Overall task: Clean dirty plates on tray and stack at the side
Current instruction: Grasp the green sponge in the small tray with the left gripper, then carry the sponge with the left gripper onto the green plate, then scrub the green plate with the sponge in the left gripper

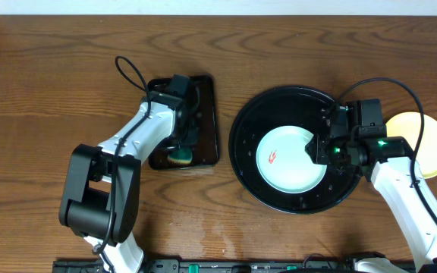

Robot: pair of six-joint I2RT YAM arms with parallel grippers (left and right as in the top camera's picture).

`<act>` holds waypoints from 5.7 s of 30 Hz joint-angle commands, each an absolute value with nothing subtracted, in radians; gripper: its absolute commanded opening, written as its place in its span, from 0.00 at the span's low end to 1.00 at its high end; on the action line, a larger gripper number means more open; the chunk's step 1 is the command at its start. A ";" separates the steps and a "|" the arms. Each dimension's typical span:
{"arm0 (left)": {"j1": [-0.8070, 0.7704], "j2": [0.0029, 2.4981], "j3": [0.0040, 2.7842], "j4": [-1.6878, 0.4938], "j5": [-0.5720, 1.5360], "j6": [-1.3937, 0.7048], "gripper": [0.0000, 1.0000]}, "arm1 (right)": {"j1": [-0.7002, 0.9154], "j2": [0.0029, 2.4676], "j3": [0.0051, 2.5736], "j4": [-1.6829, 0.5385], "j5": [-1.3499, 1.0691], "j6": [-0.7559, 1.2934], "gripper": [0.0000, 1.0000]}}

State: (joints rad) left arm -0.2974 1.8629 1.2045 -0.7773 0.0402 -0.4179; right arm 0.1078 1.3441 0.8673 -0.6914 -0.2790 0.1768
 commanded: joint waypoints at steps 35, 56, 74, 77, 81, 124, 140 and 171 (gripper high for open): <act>-0.714 1.734 1.359 -0.664 0.149 -0.495 0.08 | 0.112 1.662 0.884 -0.671 -0.087 0.228 0.10; -0.773 1.752 1.359 -0.551 0.150 -0.550 0.08 | 0.008 1.565 0.783 -0.623 -0.168 0.231 0.27; -0.822 2.045 1.359 -0.403 0.247 -0.622 0.08 | 0.008 1.608 0.723 -0.505 -0.162 0.253 0.01; -0.822 2.082 1.359 -0.449 0.147 -0.619 0.07 | 0.009 1.608 0.723 -0.512 -0.162 0.253 0.01; -0.822 2.081 1.361 -0.538 -0.107 -0.619 0.08 | 0.014 1.608 0.723 -0.514 -0.162 0.252 0.01; -0.758 2.119 1.435 -0.796 -0.333 -0.645 0.07 | 0.043 1.608 0.722 -0.490 -0.185 0.178 0.01; -0.792 2.124 1.427 -0.423 0.434 -0.649 0.08 | 0.089 1.609 0.722 -0.449 -0.192 0.163 0.01; -0.753 2.189 1.620 -0.969 -0.450 -0.674 0.08 | 0.093 1.609 0.722 -0.468 -0.188 0.164 0.01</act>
State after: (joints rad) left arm -0.8021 2.1490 1.6226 -0.9257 -0.1646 -0.6773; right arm 0.0929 1.5890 0.7422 -0.4557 -0.2558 0.1970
